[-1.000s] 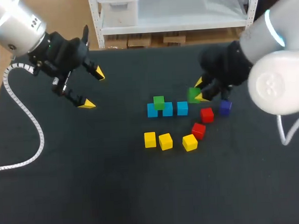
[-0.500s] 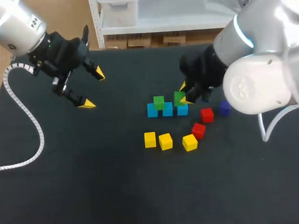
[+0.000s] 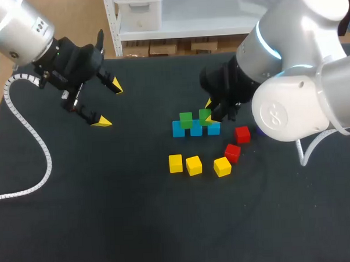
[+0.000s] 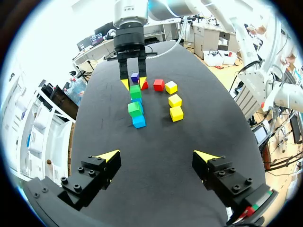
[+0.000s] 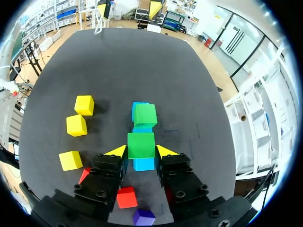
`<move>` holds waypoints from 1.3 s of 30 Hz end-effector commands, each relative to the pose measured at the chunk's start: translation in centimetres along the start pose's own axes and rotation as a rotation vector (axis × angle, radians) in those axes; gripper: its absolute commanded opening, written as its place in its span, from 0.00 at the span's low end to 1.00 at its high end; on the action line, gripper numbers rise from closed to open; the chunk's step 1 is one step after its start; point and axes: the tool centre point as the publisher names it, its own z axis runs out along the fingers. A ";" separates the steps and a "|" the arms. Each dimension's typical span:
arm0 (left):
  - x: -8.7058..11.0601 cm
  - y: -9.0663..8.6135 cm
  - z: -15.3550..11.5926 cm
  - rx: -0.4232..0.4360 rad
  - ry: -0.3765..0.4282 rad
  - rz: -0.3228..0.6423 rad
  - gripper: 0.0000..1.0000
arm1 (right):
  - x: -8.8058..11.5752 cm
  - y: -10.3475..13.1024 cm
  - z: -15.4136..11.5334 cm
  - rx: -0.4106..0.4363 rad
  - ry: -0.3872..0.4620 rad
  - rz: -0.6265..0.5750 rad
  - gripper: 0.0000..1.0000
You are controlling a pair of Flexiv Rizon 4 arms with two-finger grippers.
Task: Place the blue cubes, place green cubes on the blue cubes, place the yellow cubes on the green cubes, then place the red cubes on the yellow cubes, and place purple cube on the red cubes.
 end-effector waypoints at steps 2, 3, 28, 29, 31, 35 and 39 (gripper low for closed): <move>0.1 0.0 0.0 0.000 -0.001 0.002 1.00 | 0.1 -0.4 0.4 -0.001 0.002 0.007 0.00; 0.1 0.0 0.0 0.000 -0.001 0.002 1.00 | 0.2 -0.5 0.4 -0.001 0.002 0.009 0.00; 0.1 0.0 0.0 0.000 -0.001 0.002 1.00 | 0.7 -1.2 1.5 -0.008 -0.015 0.034 0.00; 0.1 0.0 0.0 0.000 -0.001 0.002 1.00 | 0.8 -1.2 1.5 -0.009 -0.016 0.034 0.00; 0.1 0.0 0.0 0.000 -0.001 0.002 1.00 | 0.8 -1.2 1.5 -0.010 -0.018 0.036 0.00; 0.1 0.0 0.0 0.000 -0.001 0.002 1.00 | 0.8 -1.2 1.6 -0.011 -0.020 0.037 0.00; 0.1 0.0 0.0 0.000 -0.001 0.002 1.00 | 0.8 -1.2 1.7 -0.012 -0.022 0.038 0.00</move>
